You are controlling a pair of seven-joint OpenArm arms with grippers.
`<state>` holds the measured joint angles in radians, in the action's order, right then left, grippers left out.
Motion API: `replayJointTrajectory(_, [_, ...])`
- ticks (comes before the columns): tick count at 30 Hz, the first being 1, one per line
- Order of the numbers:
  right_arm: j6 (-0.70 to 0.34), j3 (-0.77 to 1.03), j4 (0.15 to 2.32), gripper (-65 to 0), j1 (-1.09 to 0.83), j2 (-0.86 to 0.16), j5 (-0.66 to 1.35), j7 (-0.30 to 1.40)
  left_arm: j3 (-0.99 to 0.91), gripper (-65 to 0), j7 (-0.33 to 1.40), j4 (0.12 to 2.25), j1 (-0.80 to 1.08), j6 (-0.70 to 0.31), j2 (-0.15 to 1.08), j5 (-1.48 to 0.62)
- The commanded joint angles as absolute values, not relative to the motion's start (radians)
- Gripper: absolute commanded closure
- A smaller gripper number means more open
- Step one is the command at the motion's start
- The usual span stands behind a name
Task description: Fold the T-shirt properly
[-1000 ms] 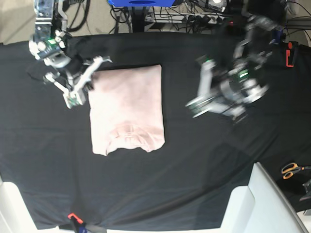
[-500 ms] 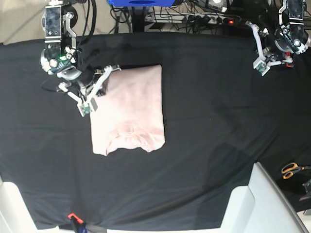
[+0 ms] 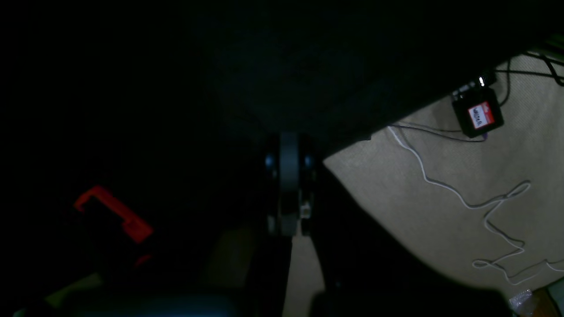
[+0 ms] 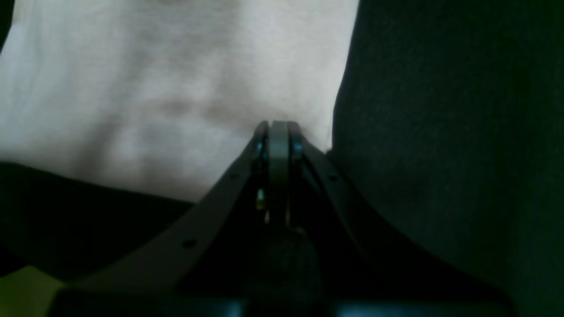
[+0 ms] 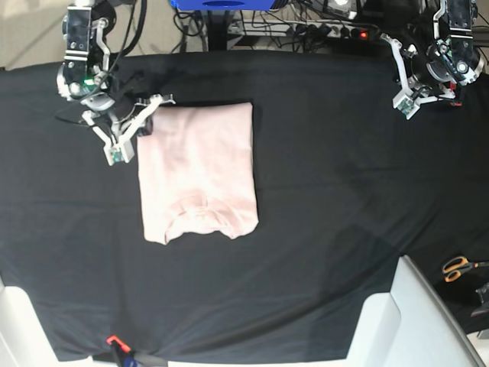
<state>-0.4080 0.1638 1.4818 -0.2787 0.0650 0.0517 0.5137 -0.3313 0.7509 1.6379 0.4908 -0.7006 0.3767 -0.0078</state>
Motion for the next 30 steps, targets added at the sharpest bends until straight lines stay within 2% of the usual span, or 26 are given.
replayJointTrajectory(1, [-0.407, 0.168, 1.535, 0.0, -0.297, 0.062, 0.056, 0.498, -0.338, 0.0, 0.745, 1.652, 0.492, -0.698, 0.392, -0.013])
replayJointTrajectory(5, [-0.312, 0.16, 1.764, 0.0, -0.403, 0.062, 0.056, 0.498, -0.344, 0.0, 0.74, 1.676, 0.512, -0.698, 0.383, -0.019])
replayJointTrajectory(9, [-0.298, 0.16, 1.962, 0.0, -0.544, 0.058, 0.054, 0.552, -0.349, 0.0, 0.737, 1.764, 0.608, -0.698, 0.355, -0.018])
replayJointTrajectory(13, [-0.297, 0.168, 2.002, 0.0, -0.687, 0.061, 0.054, 0.624, -0.348, 0.0, 0.736, 1.831, 0.72, -0.698, 0.306, -0.012])
replayJointTrajectory(18, [-0.295, 0.162, 1.994, 0.0, -0.866, 0.062, 0.056, 0.624, -0.346, 0.0, 0.651, 1.781, 0.846, -0.698, 0.271, -0.01])
replayJointTrajectory(23, [-0.295, 0.125, 1.79, 0.0, -0.897, 0.061, 0.056, 0.622, -0.337, 0.0, 0.53, 1.558, 0.866, -0.698, 0.263, -0.01])
replayJointTrajectory(26, [-0.305, 0.124, 1.572, 0.0, -0.809, 0.059, 0.056, 0.622, -0.297, 0.0, 0.412, 1.349, 0.805, -0.698, 0.262, -0.01])
replayJointTrajectory(30, [-0.325, 0.124, 1.178, 0.0, -0.621, 0.039, 0.054, 0.613, -0.18, 0.0, 0.219, 0.986, 0.639, -0.698, 0.272, -0.008])
